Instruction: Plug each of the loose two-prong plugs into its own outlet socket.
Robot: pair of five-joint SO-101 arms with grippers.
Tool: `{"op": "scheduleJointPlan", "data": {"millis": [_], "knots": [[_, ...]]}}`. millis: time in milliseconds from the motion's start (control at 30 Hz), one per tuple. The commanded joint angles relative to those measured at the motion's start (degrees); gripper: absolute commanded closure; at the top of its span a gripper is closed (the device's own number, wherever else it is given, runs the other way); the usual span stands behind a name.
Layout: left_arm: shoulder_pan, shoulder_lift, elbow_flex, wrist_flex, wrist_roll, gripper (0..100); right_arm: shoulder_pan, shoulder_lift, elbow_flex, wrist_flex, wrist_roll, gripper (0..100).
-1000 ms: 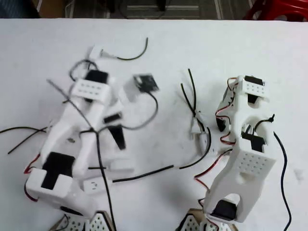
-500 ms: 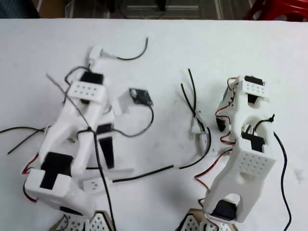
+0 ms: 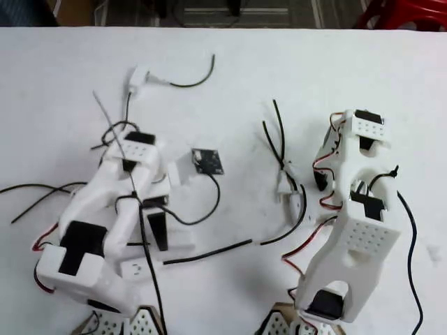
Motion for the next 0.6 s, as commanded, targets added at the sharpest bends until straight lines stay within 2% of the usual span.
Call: {"op": "scheduleJointPlan", "data": {"millis": [0,67,167,233,400,433,567], "knots": [[2.9,-1.5,2.5,-7.3,6.6,58,-0.3,0.7,-2.0,-2.2,0.6,78.6],[3.6,-1.6,3.3,-9.1,9.8,58,-0.3,0.7,-2.0,-2.3,0.6,78.6],[3.7,-1.6,3.3,-9.1,10.5,61,-0.3,0.7,-2.0,-2.3,0.6,78.6],[3.6,-1.6,3.3,-9.1,10.4,68,-0.3,0.7,-2.0,-2.3,0.6,78.6],[3.7,-1.6,3.3,-9.1,10.5,94,-0.3,0.7,-2.0,-2.3,0.6,78.6],[3.6,-1.8,3.3,-9.1,10.6,96,-0.3,0.7,-2.0,-2.3,0.6,78.6],[2.6,-2.1,3.0,-9.5,10.2,96,-0.3,0.7,-2.0,-2.3,0.6,78.6]]}}
